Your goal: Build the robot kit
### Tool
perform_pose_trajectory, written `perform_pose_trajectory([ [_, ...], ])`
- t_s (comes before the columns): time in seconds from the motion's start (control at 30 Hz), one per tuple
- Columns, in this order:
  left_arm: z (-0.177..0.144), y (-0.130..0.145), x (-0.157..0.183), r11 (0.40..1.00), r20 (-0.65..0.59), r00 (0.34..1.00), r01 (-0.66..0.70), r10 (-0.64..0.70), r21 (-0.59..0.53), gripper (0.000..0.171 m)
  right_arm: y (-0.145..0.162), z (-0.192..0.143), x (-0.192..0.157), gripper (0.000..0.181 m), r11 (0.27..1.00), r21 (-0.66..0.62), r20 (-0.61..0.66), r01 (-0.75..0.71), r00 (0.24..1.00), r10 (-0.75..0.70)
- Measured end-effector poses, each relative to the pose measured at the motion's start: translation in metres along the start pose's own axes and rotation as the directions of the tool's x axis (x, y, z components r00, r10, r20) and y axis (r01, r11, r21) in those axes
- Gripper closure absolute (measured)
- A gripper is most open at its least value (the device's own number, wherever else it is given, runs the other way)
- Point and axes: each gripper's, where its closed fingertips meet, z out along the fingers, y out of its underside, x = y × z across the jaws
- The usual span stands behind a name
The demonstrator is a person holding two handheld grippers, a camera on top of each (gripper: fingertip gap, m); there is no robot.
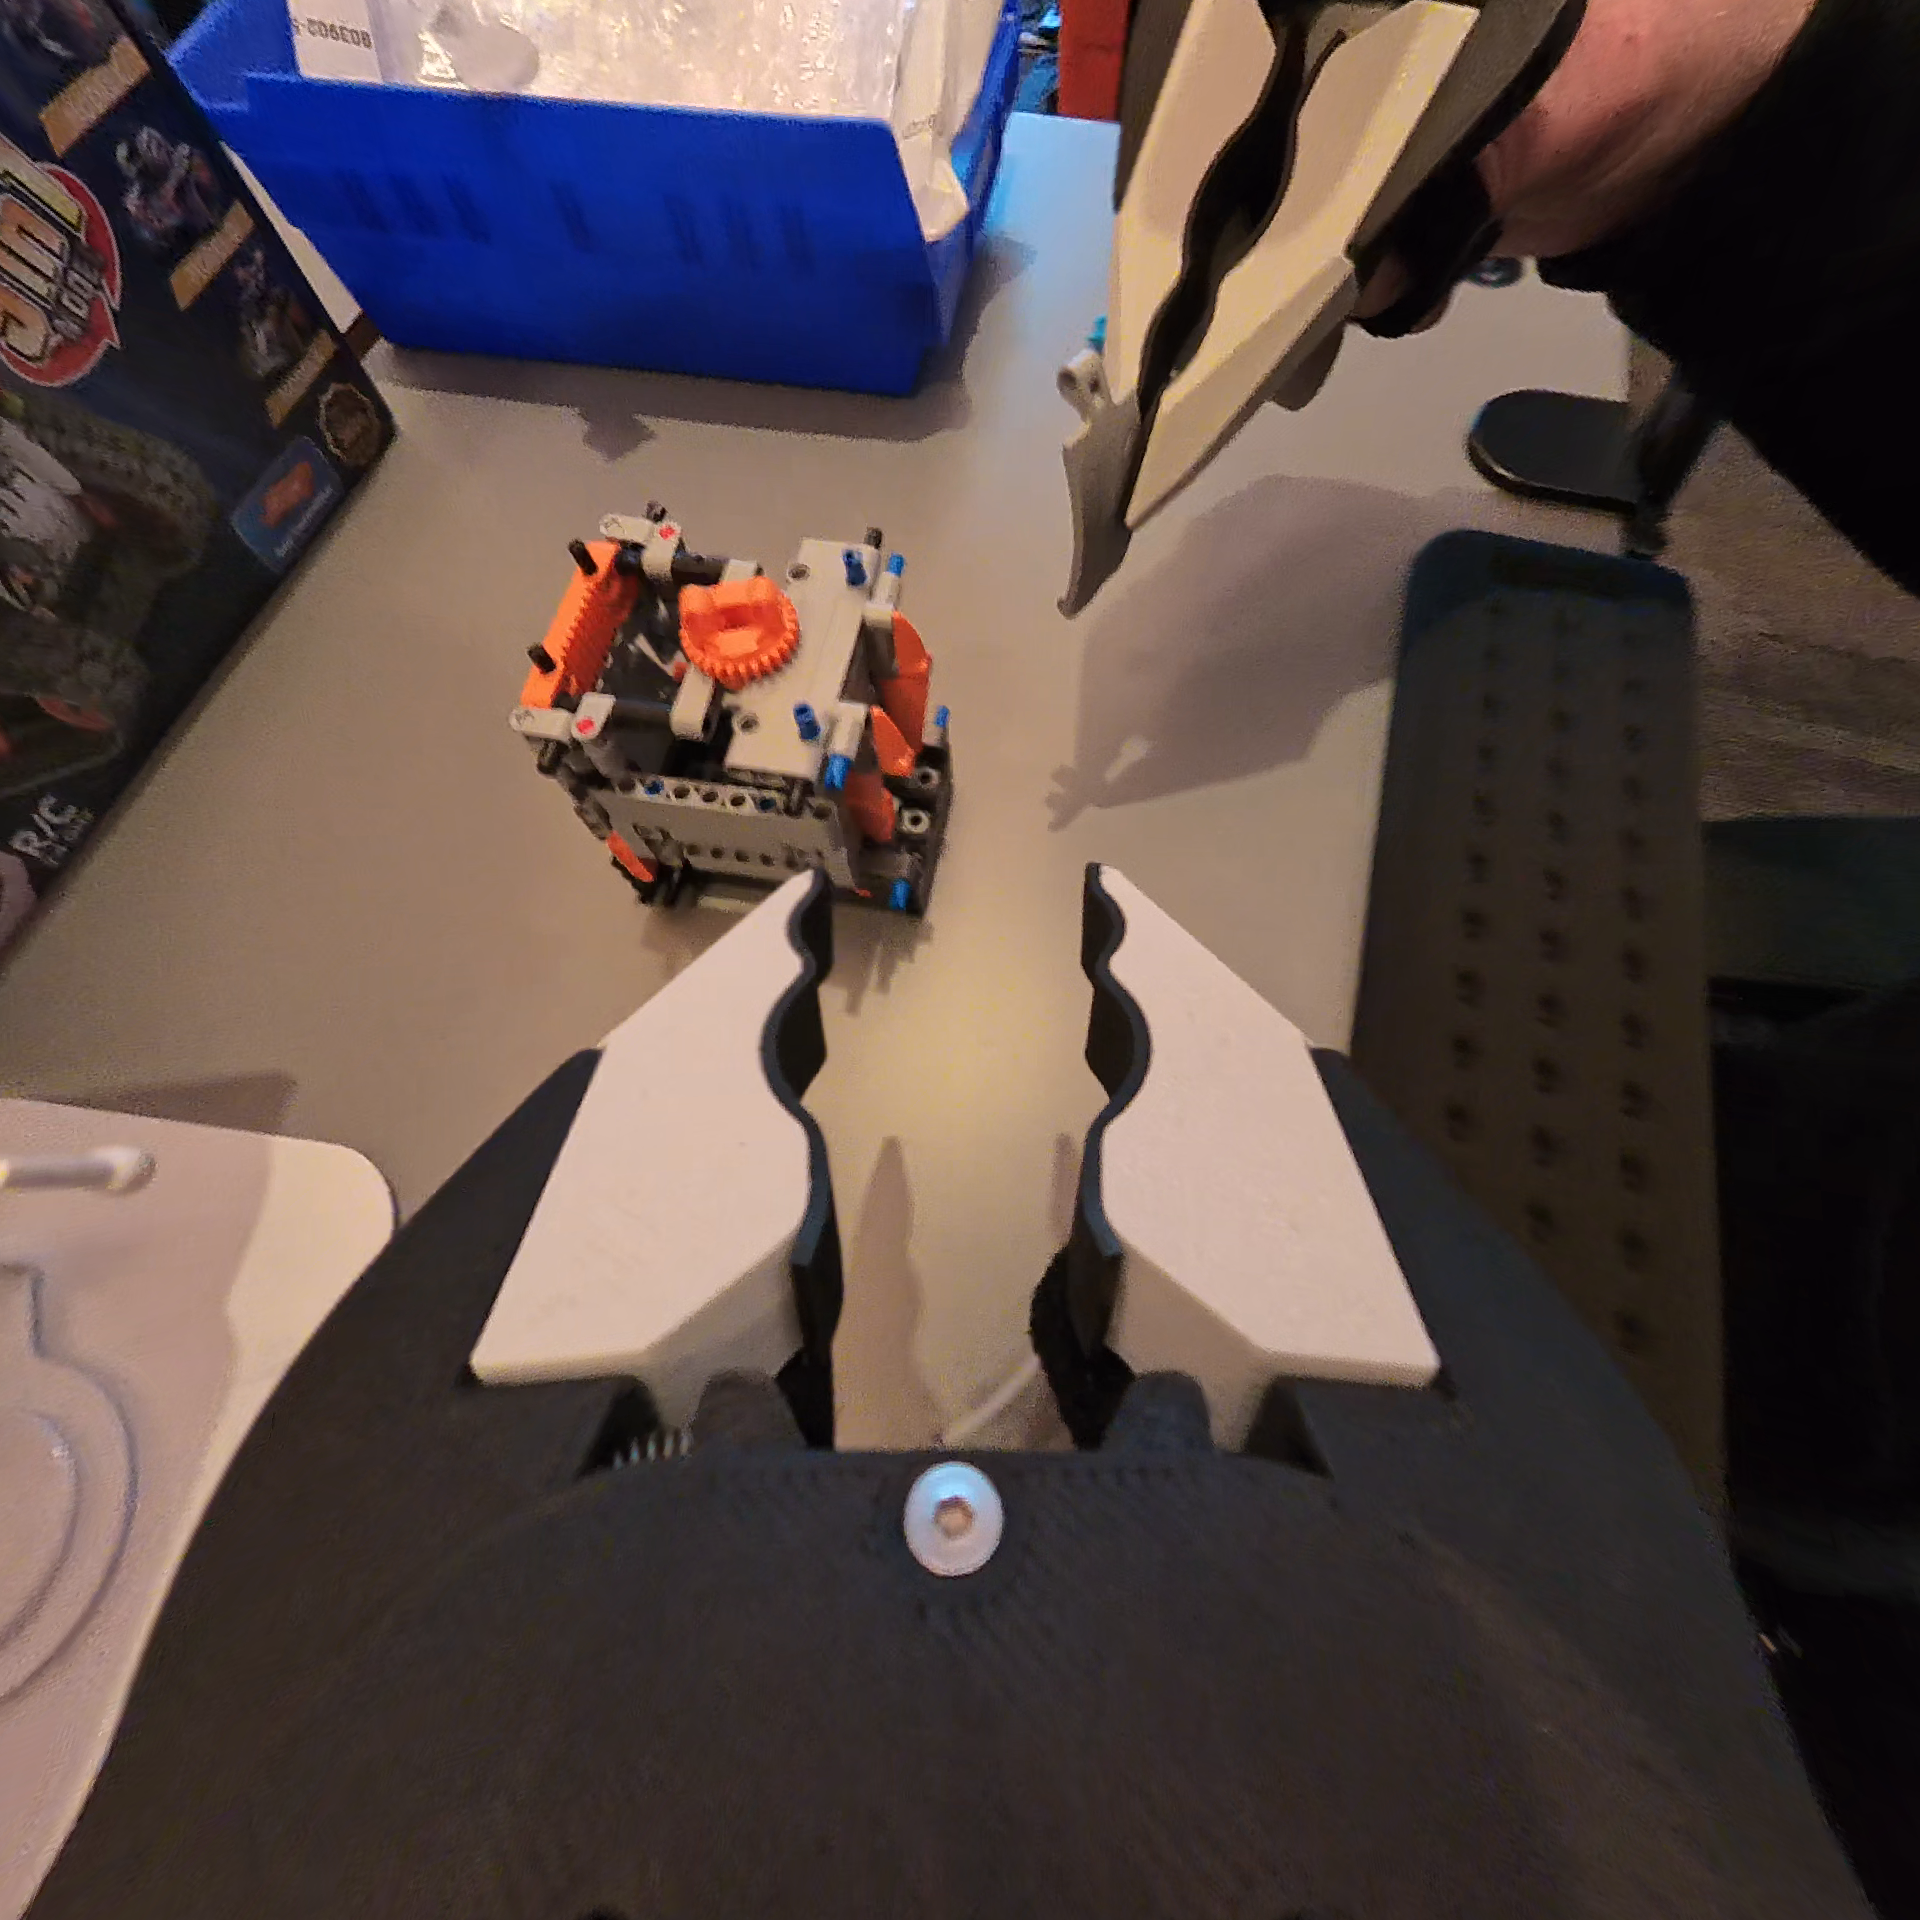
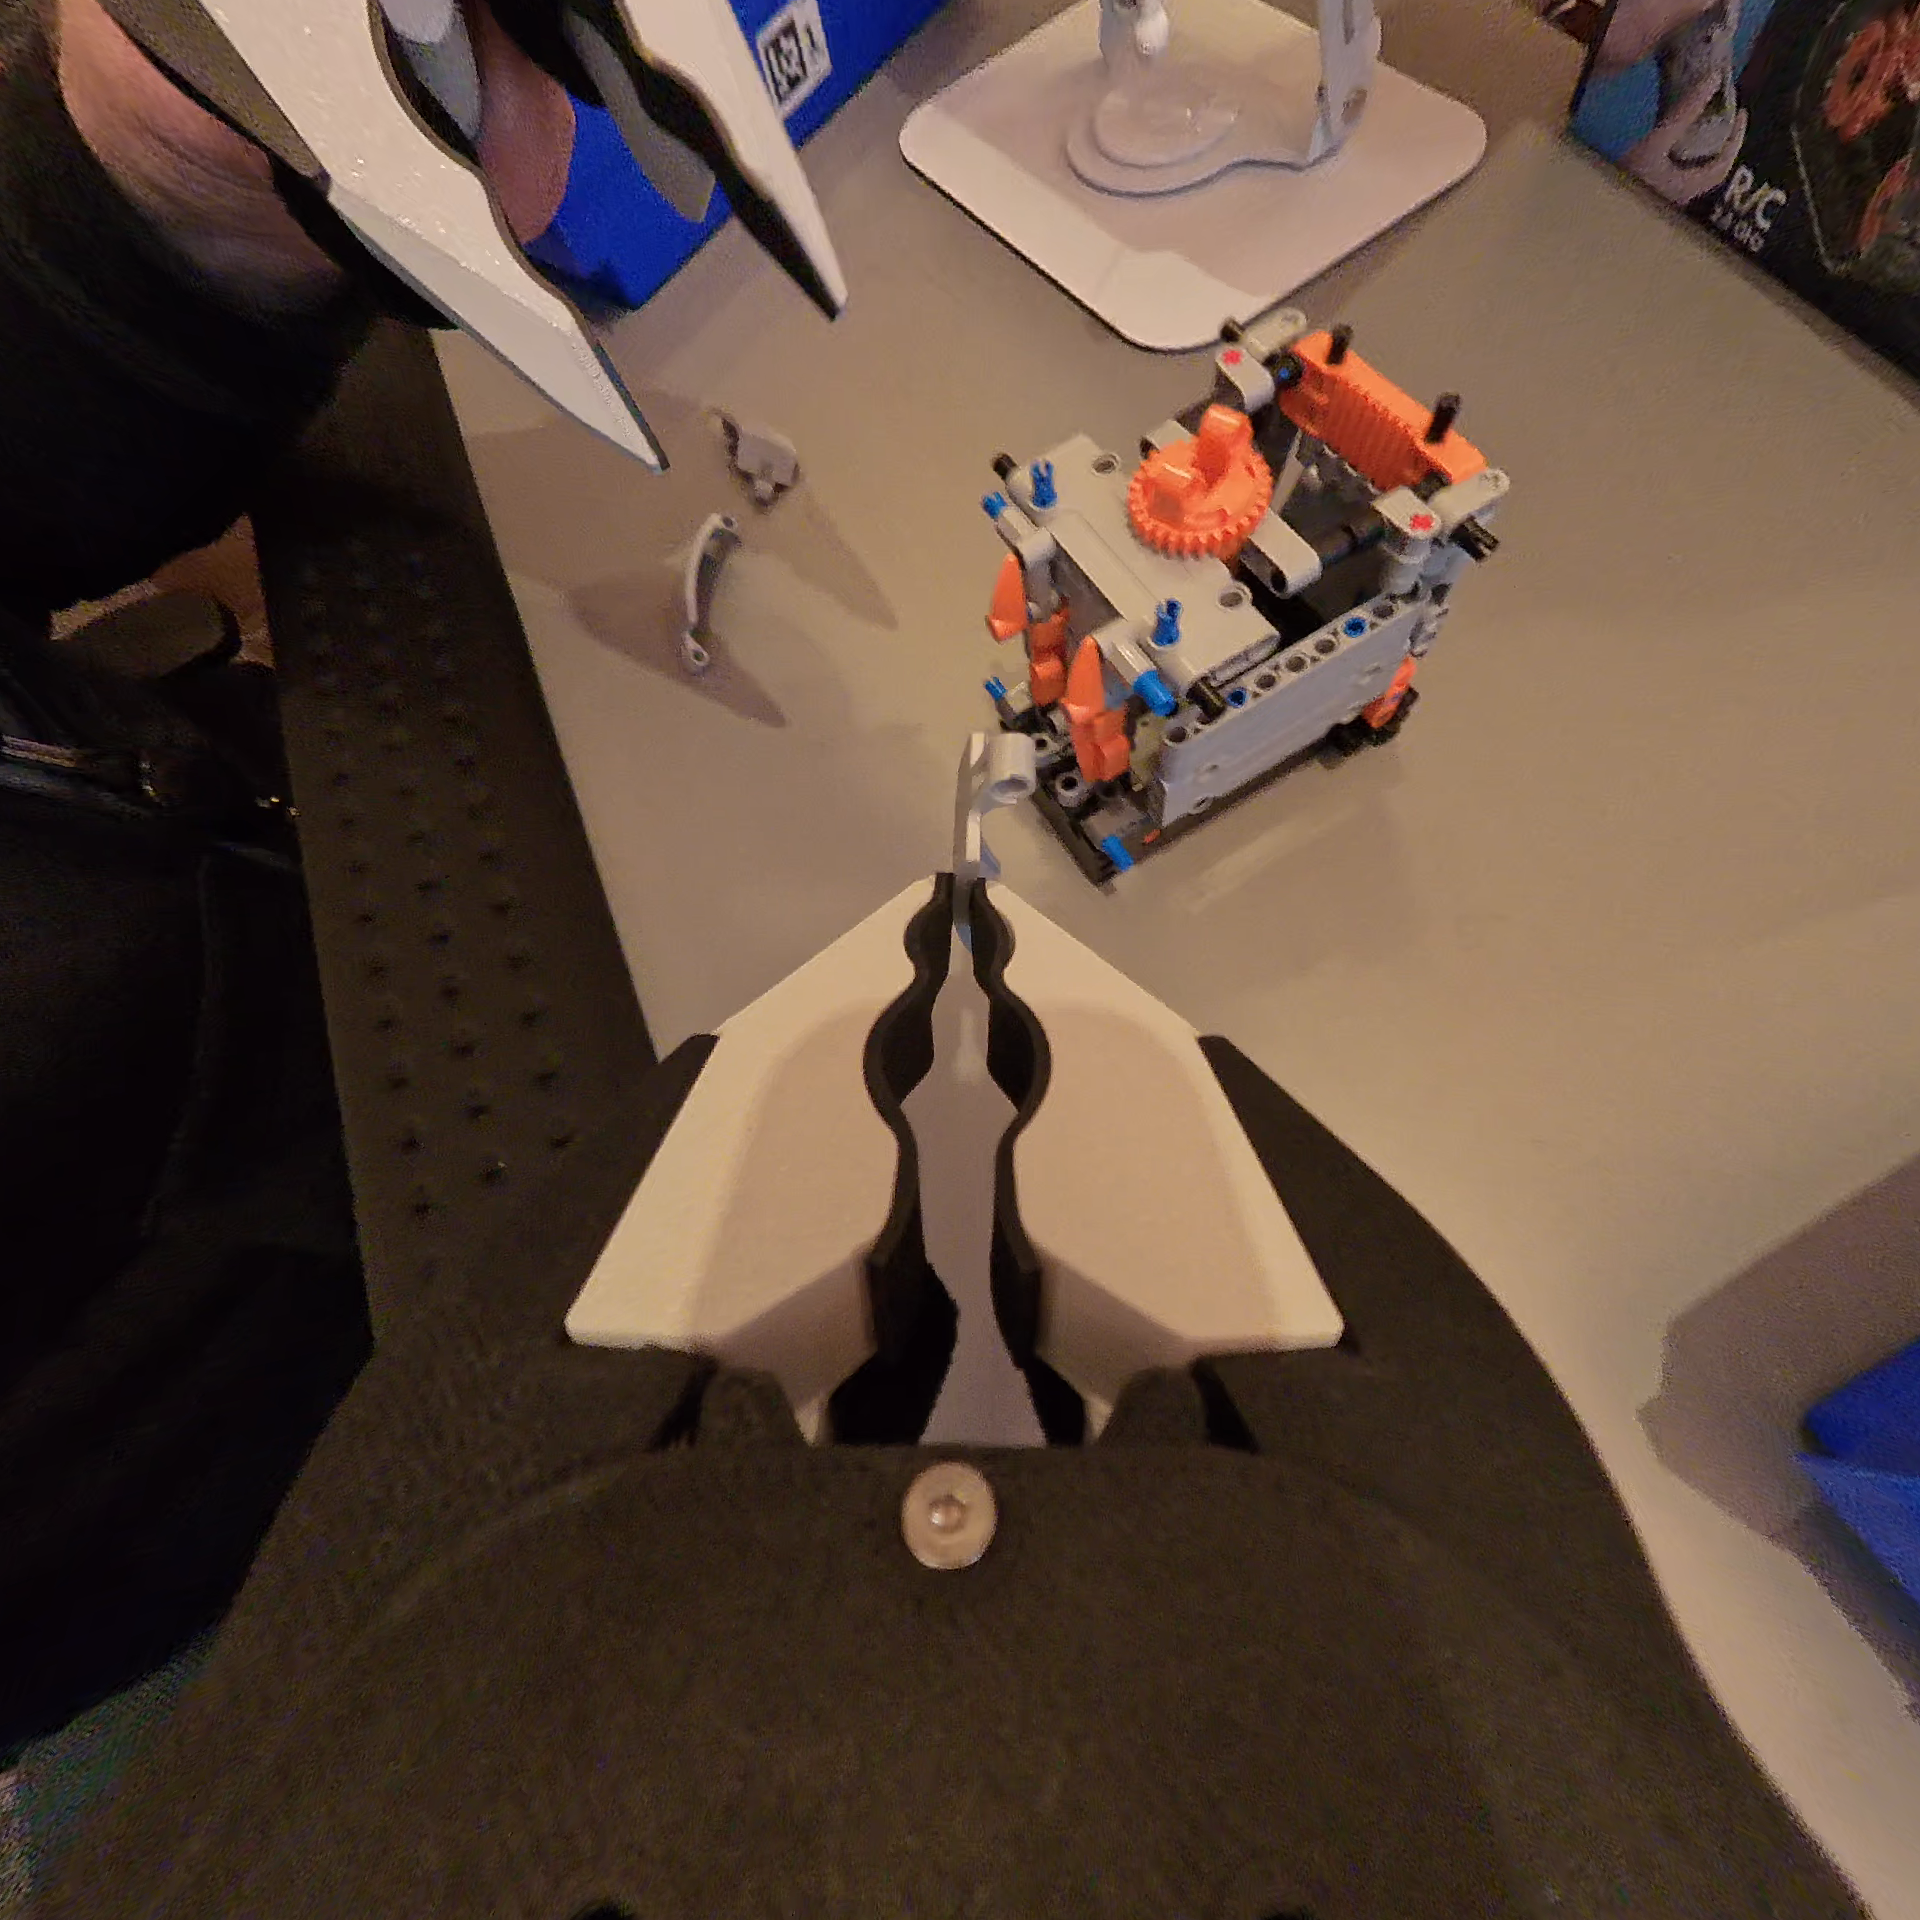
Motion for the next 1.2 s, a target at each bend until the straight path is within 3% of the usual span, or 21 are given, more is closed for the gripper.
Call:
perform_pose_trajectory([
  [0.17,0.037,-0.008,-0.019,0.997,0.108,0.993,-0.046,0.052,-0.059,0.105,0.011,0.01,0.011,0.181,0.999,-0.028,0.054,0.03,0.998,-0.028],
  [0.4,0.069,0.0,-0.029,0.991,0.13,0.99,-0.032,0.049,-0.13,0.109,0.012,0.023,0.019,0.181,0.998,-0.04,0.111,0.051,0.993,-0.047],
  [0.53,0.072,0.004,-0.038,0.988,0.161,0.985,-0.036,0.059,-0.147,0.123,0.011,0.029,0.021,0.181,0.996,-0.05,0.112,0.07,0.992,-0.064],
  [1.03,0.051,0.021,-0.04,0.988,0.005,0.999,-0.031,0.033,-0.152,0.125,0.019,0.04,0.012,0.181,0.993,-0.085,0.165,0.076,0.984,-0.061],
  [1.2,0.043,0.016,-0.043,0.995,0.0,1.0,-0.023,0.023,-0.097,0.122,0.023,0.046,0.01,0.18,0.992,-0.101,0.157,0.082,0.985,-0.066],
])
